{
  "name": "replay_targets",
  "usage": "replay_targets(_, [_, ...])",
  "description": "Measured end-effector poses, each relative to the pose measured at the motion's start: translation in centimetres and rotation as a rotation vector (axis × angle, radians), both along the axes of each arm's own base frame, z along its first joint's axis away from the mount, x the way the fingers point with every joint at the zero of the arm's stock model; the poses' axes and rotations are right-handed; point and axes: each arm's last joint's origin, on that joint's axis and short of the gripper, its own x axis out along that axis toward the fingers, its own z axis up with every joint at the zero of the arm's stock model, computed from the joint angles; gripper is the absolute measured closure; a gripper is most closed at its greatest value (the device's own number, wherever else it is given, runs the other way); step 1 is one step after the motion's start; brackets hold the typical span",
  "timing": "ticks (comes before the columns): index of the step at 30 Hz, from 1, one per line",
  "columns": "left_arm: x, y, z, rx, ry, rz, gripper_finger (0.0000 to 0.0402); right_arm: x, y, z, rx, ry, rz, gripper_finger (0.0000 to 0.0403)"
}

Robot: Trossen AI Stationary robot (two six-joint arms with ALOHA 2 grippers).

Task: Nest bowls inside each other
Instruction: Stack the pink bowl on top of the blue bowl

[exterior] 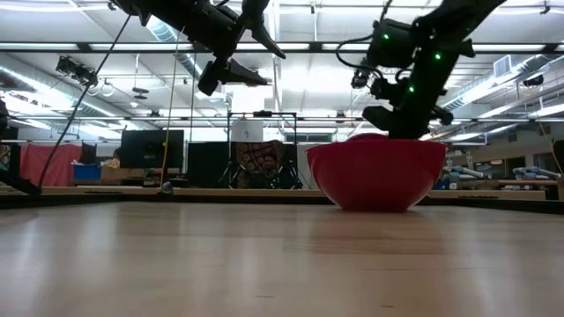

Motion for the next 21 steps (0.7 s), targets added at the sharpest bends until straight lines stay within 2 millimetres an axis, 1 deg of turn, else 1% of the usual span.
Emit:
replay_targets(4, [0.0,0.1,0.1,0.001,-0.012,0.002,0.0131,-0.8,-0.3,-1.2,0.062,-0.052,-0.004,0.0370])
replay_targets(9, [0.1,0.2,0.3,0.014,-0.028,-0.006,0.0131,-1.3,-1.1,-1.7,0.156,-0.099,0.004,0.0362])
replay_targets(12, [0.1,0.1,0.3,0.022,-0.024,-0.011,0.0131,-1.5,-1.7,-1.8,0.204,-0.106,0.040,0.0352])
replay_targets(16, [0.1,0.1,0.3,0.040,-0.014,-0.017,0.0131,-1.7,-2.5,-1.4,0.253,-0.125,0.092,0.0317])
replay_targets(21, [-0.1,0.1,0.5,0.066,0.002,-0.029,0.0131,-2.2,-3.6,-0.3,0.337,-0.197,0.128,0.0246])
